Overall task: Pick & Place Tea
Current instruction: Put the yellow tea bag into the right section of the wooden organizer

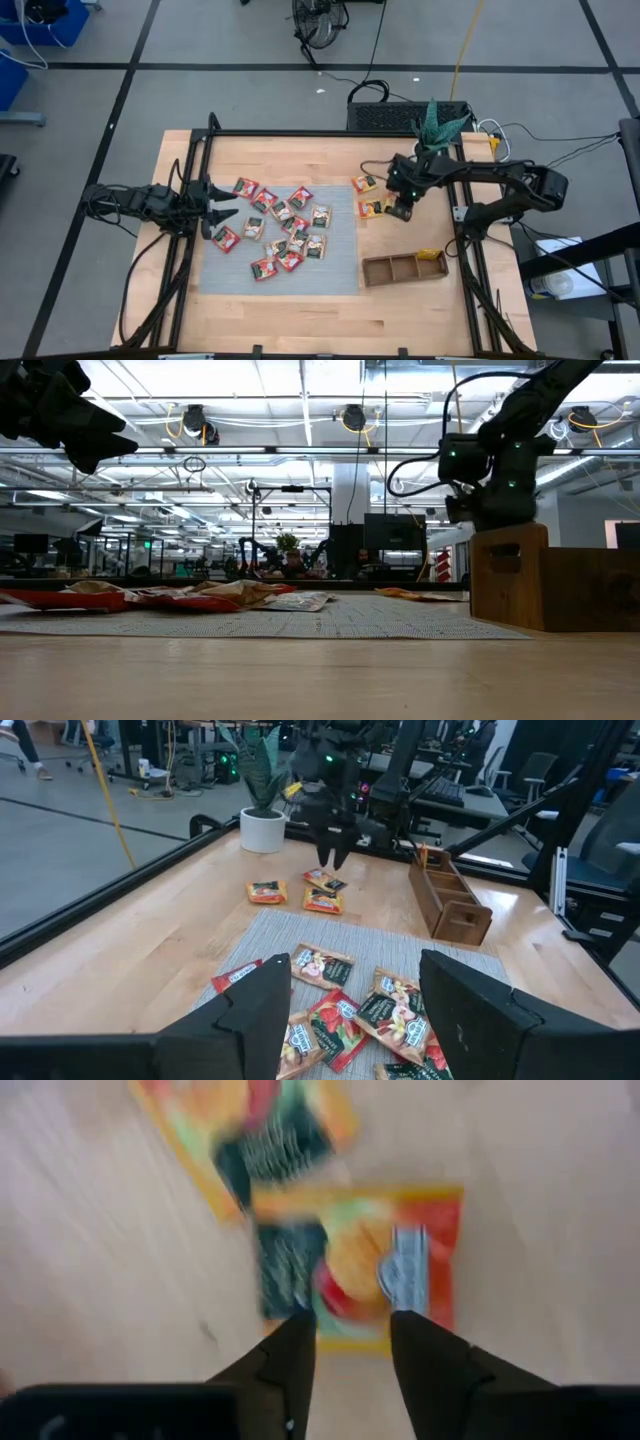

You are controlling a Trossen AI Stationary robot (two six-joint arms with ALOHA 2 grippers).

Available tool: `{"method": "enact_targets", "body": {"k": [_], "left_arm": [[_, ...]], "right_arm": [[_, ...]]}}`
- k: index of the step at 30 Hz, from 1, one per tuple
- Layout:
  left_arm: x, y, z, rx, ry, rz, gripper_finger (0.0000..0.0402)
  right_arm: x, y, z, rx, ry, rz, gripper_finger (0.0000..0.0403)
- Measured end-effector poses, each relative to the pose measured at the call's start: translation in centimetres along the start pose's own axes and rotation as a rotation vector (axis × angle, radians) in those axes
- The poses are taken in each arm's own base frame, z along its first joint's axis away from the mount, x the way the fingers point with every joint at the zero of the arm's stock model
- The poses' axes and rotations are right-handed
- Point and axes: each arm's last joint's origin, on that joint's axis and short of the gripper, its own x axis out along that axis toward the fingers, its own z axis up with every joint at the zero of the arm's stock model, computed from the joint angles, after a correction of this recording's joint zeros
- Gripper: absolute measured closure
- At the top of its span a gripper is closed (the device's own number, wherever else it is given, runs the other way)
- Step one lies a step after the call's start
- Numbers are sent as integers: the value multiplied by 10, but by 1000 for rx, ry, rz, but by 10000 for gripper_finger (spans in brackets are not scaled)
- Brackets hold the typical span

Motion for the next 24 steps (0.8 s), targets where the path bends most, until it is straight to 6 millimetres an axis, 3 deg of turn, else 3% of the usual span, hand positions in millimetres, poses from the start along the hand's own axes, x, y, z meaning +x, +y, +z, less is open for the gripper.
{"method": "enact_targets", "body": {"k": [6, 10, 15, 20, 24], "left_arm": [[0, 0, 0, 0, 0, 0, 178], [0, 0, 0, 0, 0, 0, 178], [0, 0, 0, 0, 0, 0, 178], [0, 0, 0, -1, -1, 0, 178], [0, 0, 0, 0, 0, 0, 178]], "right_arm": [[7, 23, 6, -207, -26, -102, 392], [8, 30, 7, -301, -42, -131, 401], [6, 21, 14, -308, -90, -293, 402], [5, 20, 25, -296, -208, -199, 403], [16, 15, 28, -286, -178, -202, 403]]}}
